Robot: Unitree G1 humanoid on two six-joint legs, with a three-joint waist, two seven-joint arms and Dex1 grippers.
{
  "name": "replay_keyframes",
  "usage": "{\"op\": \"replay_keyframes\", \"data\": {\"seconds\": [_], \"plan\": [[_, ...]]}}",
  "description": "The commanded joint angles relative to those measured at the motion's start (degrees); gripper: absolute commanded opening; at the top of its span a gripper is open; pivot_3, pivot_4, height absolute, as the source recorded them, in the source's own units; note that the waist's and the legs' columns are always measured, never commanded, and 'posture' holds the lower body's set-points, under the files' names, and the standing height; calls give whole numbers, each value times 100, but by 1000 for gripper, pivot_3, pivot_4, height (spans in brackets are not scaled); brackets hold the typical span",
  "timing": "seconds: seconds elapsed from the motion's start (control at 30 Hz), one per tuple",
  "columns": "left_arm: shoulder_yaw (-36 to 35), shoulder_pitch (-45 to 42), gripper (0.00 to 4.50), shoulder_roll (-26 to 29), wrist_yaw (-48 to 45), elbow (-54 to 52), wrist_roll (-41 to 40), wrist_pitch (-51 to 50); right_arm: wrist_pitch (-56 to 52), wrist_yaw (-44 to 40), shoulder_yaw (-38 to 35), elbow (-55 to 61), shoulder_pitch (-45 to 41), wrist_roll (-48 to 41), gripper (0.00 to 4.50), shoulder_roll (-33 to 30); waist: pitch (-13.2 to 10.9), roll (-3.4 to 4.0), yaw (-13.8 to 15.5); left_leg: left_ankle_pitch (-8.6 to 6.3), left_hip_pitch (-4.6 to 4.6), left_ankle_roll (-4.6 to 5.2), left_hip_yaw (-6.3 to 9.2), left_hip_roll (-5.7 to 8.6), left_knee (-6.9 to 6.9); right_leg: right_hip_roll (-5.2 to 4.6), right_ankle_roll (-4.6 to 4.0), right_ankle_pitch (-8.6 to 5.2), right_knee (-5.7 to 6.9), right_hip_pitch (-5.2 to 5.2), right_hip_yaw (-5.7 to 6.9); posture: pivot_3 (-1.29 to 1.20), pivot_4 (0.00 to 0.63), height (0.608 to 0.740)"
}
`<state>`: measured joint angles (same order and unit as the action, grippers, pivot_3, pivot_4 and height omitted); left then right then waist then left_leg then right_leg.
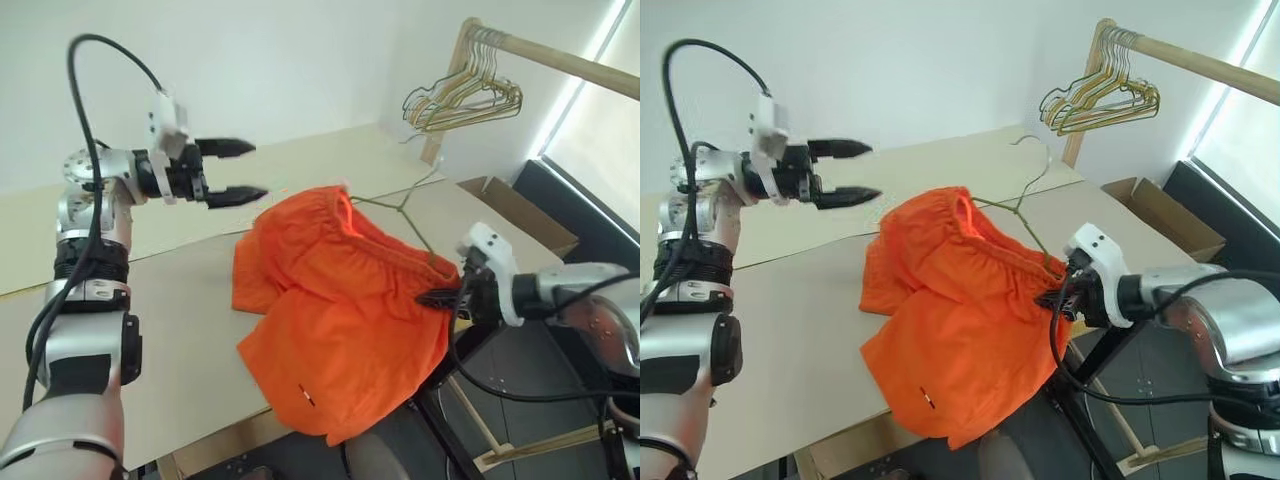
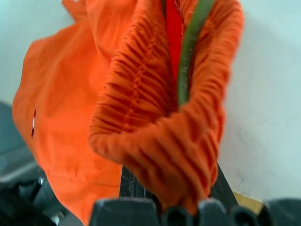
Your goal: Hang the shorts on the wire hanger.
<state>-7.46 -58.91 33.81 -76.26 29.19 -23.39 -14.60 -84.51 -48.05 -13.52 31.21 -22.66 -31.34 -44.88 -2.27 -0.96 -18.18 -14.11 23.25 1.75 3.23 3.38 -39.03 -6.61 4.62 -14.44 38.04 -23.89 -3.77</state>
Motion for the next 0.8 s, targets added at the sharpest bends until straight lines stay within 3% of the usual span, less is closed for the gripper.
{"op": "replay_keyframes", "data": {"seconds": [0.03,0.13,0.3,0.53,0.8], "plan": [[-439,281,4411,-442,1155,-1595,-1003,-1254,-633,821,-1020,712,128,138,0,360,2,3,22,0,-1,0,0,-1,4,0,0,0,-3,0,-1,-323,20,740],[-681,596,4411,-986,2145,-2798,-1867,-2154,-799,1726,-1609,932,224,166,0,704,4,5,16,0,1,0,0,-5,-1,-2,0,0,0,1,-6,-366,17,740],[-629,951,4411,-1570,2984,-3733,-2513,-2584,-799,3238,-2457,960,245,-78,0,1099,32,49,-108,-1,-9,0,-6,-4,1,2,0,0,-5,14,-12,-417,13,740],[-483,1142,4411,-1697,3234,-3960,-2829,-2692,-799,6099,-3471,214,-869,-88,0,2040,59,91,-476,-9,-137,10,-11,-14,27,15,3,-2,-94,171,-4,-445,3,740],[-402,1187,4411,-1535,3198,-3982,-2844,-2629,-799,7920,-4027,-851,-1798,-957,0,1818,65,100,-679,-8,-139,13,-18,-13,27,17,3,-1,-96,180,-7,-422,3,740]]}}
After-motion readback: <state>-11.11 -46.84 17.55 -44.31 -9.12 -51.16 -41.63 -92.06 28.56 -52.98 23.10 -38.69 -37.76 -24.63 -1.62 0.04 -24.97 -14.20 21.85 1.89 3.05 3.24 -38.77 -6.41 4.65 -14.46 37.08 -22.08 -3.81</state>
